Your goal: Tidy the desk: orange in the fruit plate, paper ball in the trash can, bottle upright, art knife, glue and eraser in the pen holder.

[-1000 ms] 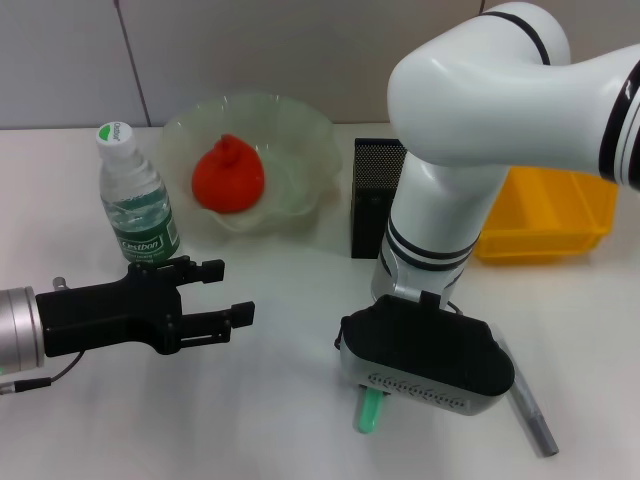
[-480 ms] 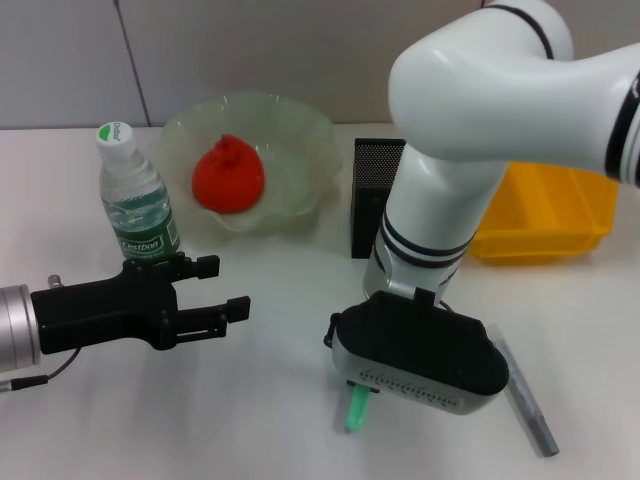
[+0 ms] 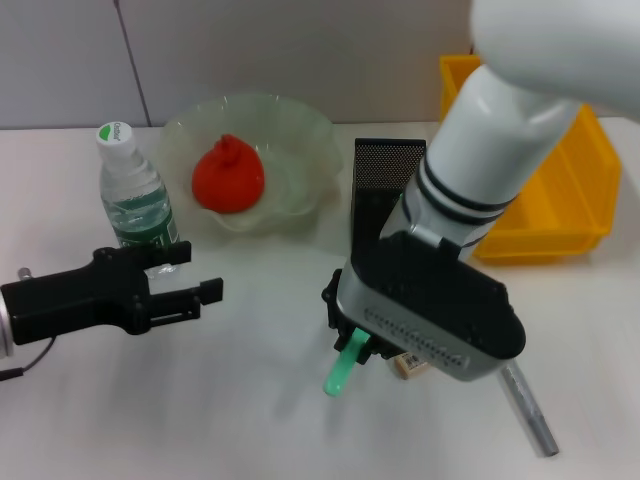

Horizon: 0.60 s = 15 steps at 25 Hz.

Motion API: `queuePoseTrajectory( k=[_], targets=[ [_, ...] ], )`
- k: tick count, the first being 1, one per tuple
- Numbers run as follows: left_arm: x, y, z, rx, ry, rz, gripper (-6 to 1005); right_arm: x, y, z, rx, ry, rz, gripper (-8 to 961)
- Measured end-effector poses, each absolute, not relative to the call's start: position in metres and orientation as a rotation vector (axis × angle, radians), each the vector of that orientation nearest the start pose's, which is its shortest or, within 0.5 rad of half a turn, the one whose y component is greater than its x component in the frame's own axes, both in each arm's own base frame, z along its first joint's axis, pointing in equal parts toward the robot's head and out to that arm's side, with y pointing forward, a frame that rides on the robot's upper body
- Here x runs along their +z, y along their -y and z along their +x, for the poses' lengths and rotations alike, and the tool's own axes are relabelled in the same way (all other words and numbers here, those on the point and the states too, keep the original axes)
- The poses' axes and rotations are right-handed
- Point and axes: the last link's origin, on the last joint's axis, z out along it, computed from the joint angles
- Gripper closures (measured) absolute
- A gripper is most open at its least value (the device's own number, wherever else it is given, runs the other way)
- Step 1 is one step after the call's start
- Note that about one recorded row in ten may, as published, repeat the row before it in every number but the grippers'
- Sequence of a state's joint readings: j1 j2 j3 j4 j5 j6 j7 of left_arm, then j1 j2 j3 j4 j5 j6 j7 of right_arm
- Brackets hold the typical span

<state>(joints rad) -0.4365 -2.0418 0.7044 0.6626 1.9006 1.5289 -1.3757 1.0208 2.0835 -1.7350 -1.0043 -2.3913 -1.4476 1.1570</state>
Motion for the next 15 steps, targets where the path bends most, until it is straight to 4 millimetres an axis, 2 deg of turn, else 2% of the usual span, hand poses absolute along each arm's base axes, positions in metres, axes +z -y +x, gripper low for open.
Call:
queuePoseTrajectory(
  k=[6, 7, 11, 12, 13, 15],
  targets=[
    [0.035, -0.321, -0.299, -0.713, 0.700, -2.555, 214, -0.072, -0.361, 0.078, -0.593, 1.409, -2.845, 766],
    [0.042, -0.321, -0.302, -0.716, 0.704, -2.529, 214, -0.065, -0.362, 0.077, -0.507, 1.273, -2.865, 766],
    [0.050, -0.322, -0.305, -0.713, 0.700, -2.511, 214, -0.053, -0.359, 0.079, -0.351, 1.084, -2.897, 766],
    [0.051, -0.323, -0.306, -0.710, 0.699, -2.509, 214, -0.044, -0.357, 0.081, -0.213, 0.952, -2.908, 766],
    [0.051, -0.323, -0.306, -0.710, 0.699, -2.509, 214, -0.044, -0.357, 0.081, -0.213, 0.952, -2.908, 765],
    [0.051, -0.323, -0.306, -0.710, 0.699, -2.509, 214, -0.037, -0.357, 0.085, -0.093, 0.837, -2.903, 764]
  ],
)
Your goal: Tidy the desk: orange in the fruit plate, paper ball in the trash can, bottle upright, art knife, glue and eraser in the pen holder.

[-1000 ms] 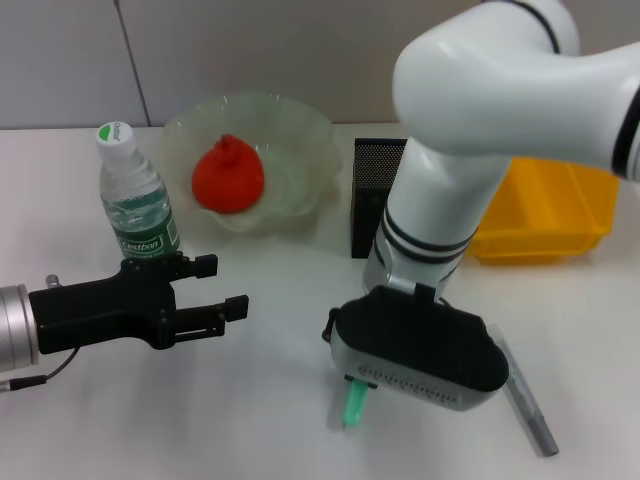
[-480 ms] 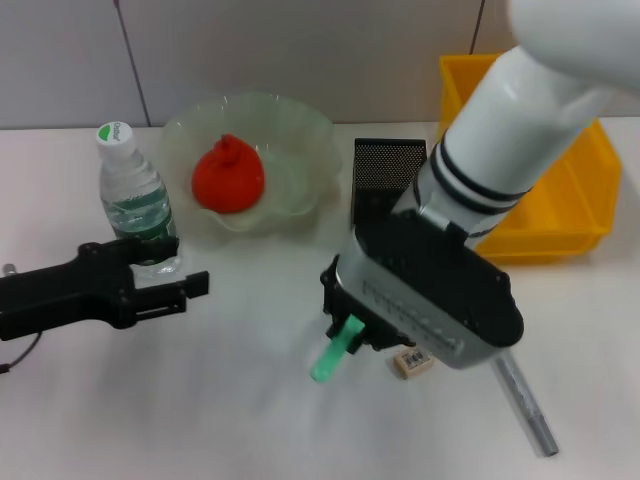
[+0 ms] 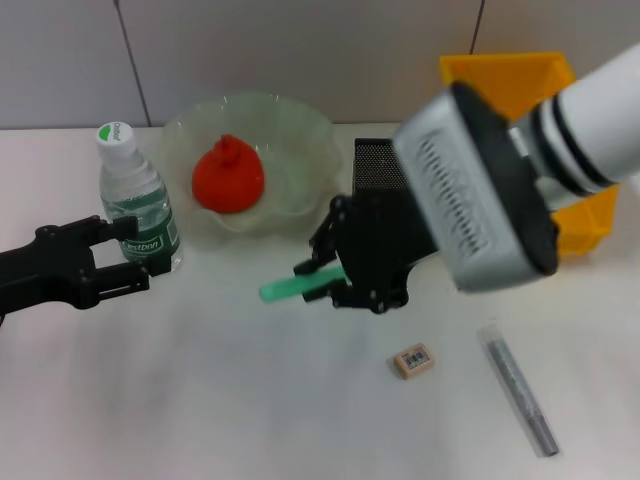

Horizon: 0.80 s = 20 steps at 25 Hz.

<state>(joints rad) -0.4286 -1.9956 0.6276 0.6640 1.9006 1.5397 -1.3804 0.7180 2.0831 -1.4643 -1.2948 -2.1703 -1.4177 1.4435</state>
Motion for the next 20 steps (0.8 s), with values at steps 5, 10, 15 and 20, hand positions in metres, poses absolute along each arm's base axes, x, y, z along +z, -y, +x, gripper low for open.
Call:
queuePoseTrajectory(
  k=[5, 10, 15, 20],
  targets=[
    [0.054, -0.322, -0.307, -0.712, 0.695, -2.496, 214, -0.023, -0.359, 0.098, 0.172, 0.548, -2.838, 762],
    [0.052, -0.320, -0.308, -0.699, 0.688, -2.511, 214, -0.011, -0.359, 0.110, 0.483, 0.267, -2.731, 759],
    [0.051, -0.319, -0.307, -0.702, 0.681, -2.524, 214, -0.007, -0.362, 0.115, 0.648, 0.108, -2.669, 757],
    [0.048, -0.316, -0.306, -0.716, 0.679, -2.537, 214, -0.001, -0.372, 0.117, 0.703, 0.018, -2.576, 754]
  ],
)
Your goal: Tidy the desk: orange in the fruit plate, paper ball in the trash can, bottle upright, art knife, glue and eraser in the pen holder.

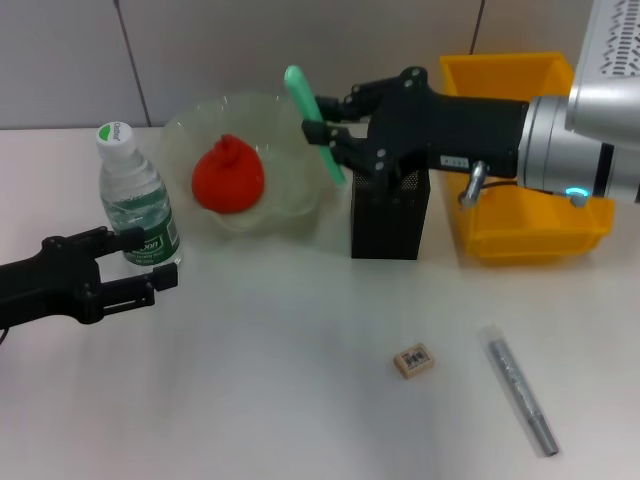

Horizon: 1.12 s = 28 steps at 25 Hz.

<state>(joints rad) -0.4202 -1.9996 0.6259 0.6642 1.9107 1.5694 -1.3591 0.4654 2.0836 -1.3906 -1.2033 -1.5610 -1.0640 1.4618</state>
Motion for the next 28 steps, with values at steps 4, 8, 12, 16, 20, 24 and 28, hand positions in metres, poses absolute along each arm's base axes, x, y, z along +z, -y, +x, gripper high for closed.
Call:
queuePoseTrajectory(
  k=[4, 8, 12, 16, 20, 24, 28],
  targets=[
    [0.045, -0.315, -0.305, -0.719, 0.659, -2.544, 214, 0.012, -0.381, 0.115, 0.641, 0.136, -2.476, 752],
    [0.040, -0.316, -0.303, -0.714, 0.626, -2.544, 214, 0.031, -0.385, 0.115, 0.475, 0.424, -2.344, 750],
    [0.038, -0.319, -0.301, -0.710, 0.607, -2.537, 214, 0.037, -0.394, 0.117, 0.188, 0.826, -2.172, 748],
    [0.029, -0.325, -0.297, -0.706, 0.575, -2.498, 214, 0.037, -0.398, 0.120, 0.020, 1.061, -2.075, 746],
    [0.027, -0.330, -0.296, -0.695, 0.576, -2.487, 214, 0.035, -0.401, 0.129, -0.210, 1.306, -1.948, 744],
    [0.019, -0.336, -0.297, -0.656, 0.572, -2.466, 214, 0.030, -0.408, 0.137, -0.427, 1.508, -1.805, 742],
    [0.016, -0.342, -0.299, -0.636, 0.567, -2.450, 214, 0.023, -0.410, 0.146, -0.575, 1.693, -1.657, 740]
  ],
)
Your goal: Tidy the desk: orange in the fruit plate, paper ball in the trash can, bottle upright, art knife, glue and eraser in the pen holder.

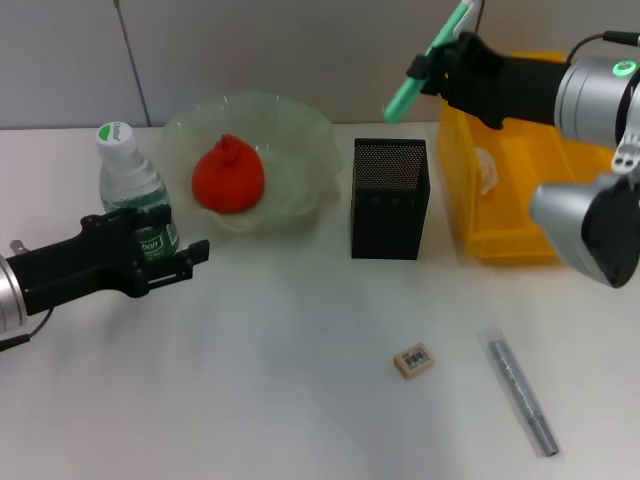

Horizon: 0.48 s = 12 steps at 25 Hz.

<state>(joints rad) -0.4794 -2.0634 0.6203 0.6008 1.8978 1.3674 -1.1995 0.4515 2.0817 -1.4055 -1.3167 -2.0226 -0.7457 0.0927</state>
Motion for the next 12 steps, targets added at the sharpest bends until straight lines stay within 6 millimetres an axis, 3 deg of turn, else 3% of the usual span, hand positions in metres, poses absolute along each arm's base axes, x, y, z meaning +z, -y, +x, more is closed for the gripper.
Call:
queuePoseTrajectory(
  k=[4, 12],
  targets=[
    [0.018, -0.346, -0.297, -0.645, 0.527, -2.425, 214, 0.014, -0.412, 0.157, -0.736, 1.887, -1.463, 738],
    [0.013, -0.340, -0.295, -0.697, 0.549, -2.430, 213, 0.009, -0.406, 0.164, -0.837, 2.051, -1.271, 734]
  ],
)
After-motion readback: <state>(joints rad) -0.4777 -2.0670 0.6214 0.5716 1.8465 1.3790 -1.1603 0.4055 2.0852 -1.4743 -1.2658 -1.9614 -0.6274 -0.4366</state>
